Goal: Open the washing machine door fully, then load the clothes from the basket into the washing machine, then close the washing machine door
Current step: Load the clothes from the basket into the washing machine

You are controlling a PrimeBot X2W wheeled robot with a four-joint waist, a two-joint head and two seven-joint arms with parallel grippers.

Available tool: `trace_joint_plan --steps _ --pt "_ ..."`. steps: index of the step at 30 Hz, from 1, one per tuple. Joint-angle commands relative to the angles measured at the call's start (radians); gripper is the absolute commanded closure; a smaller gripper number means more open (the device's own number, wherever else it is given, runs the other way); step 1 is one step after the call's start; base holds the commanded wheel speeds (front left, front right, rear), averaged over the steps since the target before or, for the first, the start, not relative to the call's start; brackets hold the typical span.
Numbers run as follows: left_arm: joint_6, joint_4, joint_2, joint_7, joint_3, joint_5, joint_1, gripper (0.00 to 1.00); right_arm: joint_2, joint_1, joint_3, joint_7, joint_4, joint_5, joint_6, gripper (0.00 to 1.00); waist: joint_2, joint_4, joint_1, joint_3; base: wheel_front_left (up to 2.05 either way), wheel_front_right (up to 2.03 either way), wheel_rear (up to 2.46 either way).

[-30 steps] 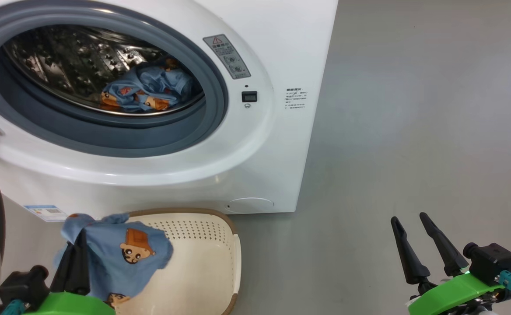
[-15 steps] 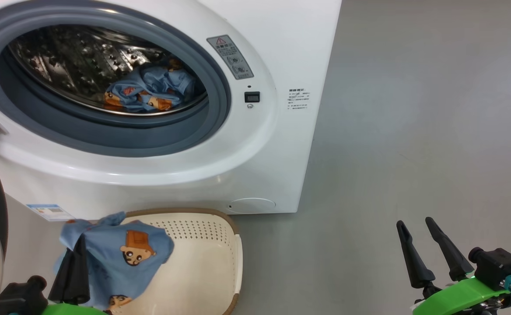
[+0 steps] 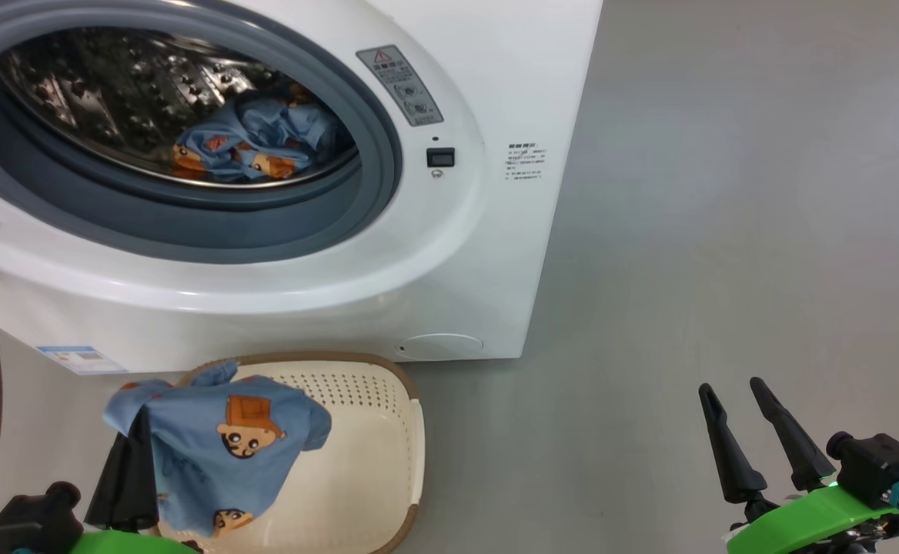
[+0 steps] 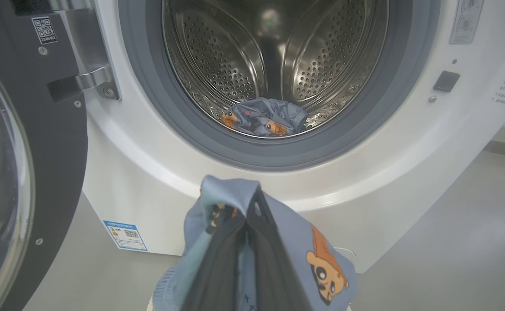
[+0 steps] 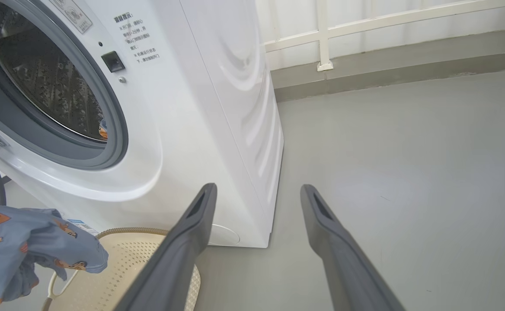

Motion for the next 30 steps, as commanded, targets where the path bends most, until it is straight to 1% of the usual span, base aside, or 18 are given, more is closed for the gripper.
trace_joint_plan --steps 1,10,17,21,26,30 --pt "-0.002 -0.031 0.014 -0.014 0.037 -0.004 -0.027 1.0 -0.01 -0.012 0.021 -0.005 -0.026 -0.002 0.001 0.0 0.0 -0.002 0.0 0.01 0.0 0.0 0.0" --pt "-0.002 -0.025 0.023 -0.014 0.031 -0.01 -0.091 1.0 0.0 -0.039 0.016 -0.005 -0.032 -0.005 0.001 0.0 0.0 -0.012 0.0 0.067 0.0 0.0 0.0" --pt "-0.002 -0.042 0.039 -0.014 0.047 -0.011 -0.2 1.0 0.014 -0.066 0.018 -0.005 -0.033 -0.007 0.001 0.0 0.0 -0.026 0.0 0.108 0.0 0.0 0.0" --pt "-0.002 -0.048 0.054 -0.014 0.053 -0.004 -0.262 1.0 0.02 -0.078 0.021 -0.005 -0.032 -0.006 0.001 0.0 0.0 -0.034 0.0 0.122 0.0 0.0 0.0" --pt "-0.002 -0.047 0.085 -0.014 0.078 0.014 -0.386 1.0 0.03 -0.1 0.029 -0.005 -0.03 -0.005 0.001 0.0 0.0 -0.057 0.0 0.145 0.0 0.0 0.0" --pt "-0.002 -0.017 0.114 -0.014 0.08 0.031 -0.477 1.0 0.037 -0.111 0.031 -0.005 -0.029 -0.004 0.001 0.0 0.0 -0.082 0.0 0.16 0.0 0.0 0.0"
